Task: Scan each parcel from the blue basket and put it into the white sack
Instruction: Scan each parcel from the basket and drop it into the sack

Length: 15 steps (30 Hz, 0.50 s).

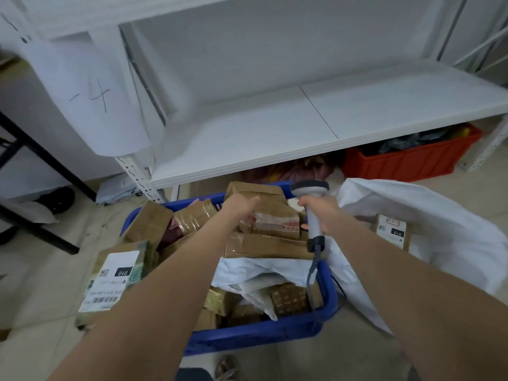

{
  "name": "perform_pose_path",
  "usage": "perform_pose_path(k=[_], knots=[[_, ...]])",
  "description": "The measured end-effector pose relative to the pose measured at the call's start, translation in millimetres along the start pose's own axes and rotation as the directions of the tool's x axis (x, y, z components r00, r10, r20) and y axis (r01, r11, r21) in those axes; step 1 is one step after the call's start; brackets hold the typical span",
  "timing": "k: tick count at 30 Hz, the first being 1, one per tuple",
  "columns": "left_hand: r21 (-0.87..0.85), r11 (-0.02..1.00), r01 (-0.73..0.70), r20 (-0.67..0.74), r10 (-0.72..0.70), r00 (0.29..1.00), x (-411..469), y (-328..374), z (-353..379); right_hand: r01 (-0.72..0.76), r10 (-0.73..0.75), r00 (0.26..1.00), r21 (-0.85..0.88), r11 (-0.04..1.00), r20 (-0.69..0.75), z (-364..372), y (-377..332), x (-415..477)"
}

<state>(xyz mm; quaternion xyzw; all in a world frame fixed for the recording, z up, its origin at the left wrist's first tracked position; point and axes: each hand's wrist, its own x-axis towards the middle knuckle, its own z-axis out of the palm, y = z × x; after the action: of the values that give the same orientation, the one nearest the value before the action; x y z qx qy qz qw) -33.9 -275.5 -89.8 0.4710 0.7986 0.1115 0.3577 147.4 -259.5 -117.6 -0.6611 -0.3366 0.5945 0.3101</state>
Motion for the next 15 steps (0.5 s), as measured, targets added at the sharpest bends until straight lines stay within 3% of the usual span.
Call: perform_pose_path(k=[9,12,15], knots=[[-0.110,0.982,0.154,0.114,-0.142,0.983,30.5,2.2,23.6,-0.074,0.069,0.983,0.023,0.997,0.171,12.2,20.2,61.7],[-0.190,0.974,0.124,0.018,-0.123,0.992,12.9,6.3,9.5,-0.034,0.021,0.989,0.093,0.995,0.143,6.9,8.3,31.6],[-0.398,0.916,0.060,-0.067,-0.094,0.993,-7.5,3.9,-9.6,-0.021,-0.002,0.992,0.182,0.983,0.127,0.5,-9.1,-22.5]])
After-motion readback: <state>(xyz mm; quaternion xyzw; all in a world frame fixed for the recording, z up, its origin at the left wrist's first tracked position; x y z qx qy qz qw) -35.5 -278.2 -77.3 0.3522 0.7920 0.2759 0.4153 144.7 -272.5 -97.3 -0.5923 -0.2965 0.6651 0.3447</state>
